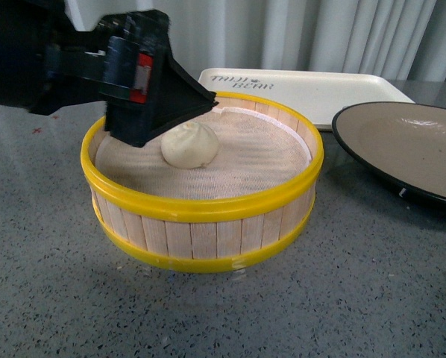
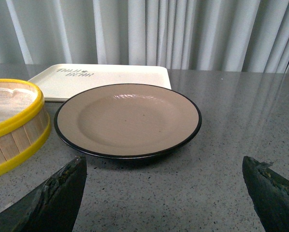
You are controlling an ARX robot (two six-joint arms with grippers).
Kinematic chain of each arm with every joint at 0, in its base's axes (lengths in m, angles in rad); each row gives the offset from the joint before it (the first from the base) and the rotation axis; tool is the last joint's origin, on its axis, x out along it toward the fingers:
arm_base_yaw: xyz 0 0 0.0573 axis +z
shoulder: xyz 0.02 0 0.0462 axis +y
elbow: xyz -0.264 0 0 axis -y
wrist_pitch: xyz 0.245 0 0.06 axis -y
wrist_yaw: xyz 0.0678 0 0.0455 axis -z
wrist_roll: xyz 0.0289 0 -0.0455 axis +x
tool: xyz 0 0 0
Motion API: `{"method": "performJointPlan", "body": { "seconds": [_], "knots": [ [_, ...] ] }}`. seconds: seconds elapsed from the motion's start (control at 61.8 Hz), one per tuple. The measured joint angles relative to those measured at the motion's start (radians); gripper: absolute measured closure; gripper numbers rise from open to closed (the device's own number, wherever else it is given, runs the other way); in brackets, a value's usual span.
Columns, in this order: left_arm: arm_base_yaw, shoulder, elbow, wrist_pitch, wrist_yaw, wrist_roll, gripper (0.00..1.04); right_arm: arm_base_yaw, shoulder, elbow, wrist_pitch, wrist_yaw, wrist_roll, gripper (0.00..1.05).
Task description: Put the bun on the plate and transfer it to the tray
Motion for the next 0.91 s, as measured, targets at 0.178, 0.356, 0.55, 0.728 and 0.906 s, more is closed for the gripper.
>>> {"method": "performJointPlan", "body": {
  "seconds": [0.178,0.356,0.55,0.728,0.906],
  "knots": [
    [-0.039,0.111,0.106,-0.073,-0.027,0.056,0.07,0.000,0.000,0.000,0.000,0.000,0.000,0.09],
    [-0.087,0.171,0.191,-0.152,-0.080,0.084,0.07,0.000,0.000,0.000,0.000,0.000,0.000,0.09],
    [-0.113,0.217,0.238,-0.193,-0.135,0.088,0.07,0.000,0.000,0.000,0.000,0.000,0.000,0.09],
    [-0.116,0.237,0.268,-0.204,-0.145,0.094,0.07,0.000,0.000,0.000,0.000,0.000,0.000,0.09],
    [-0.110,0.248,0.286,-0.216,-0.166,0.105,0.07,0.000,0.000,0.000,0.000,0.000,0.000,0.09]
  ]
}}
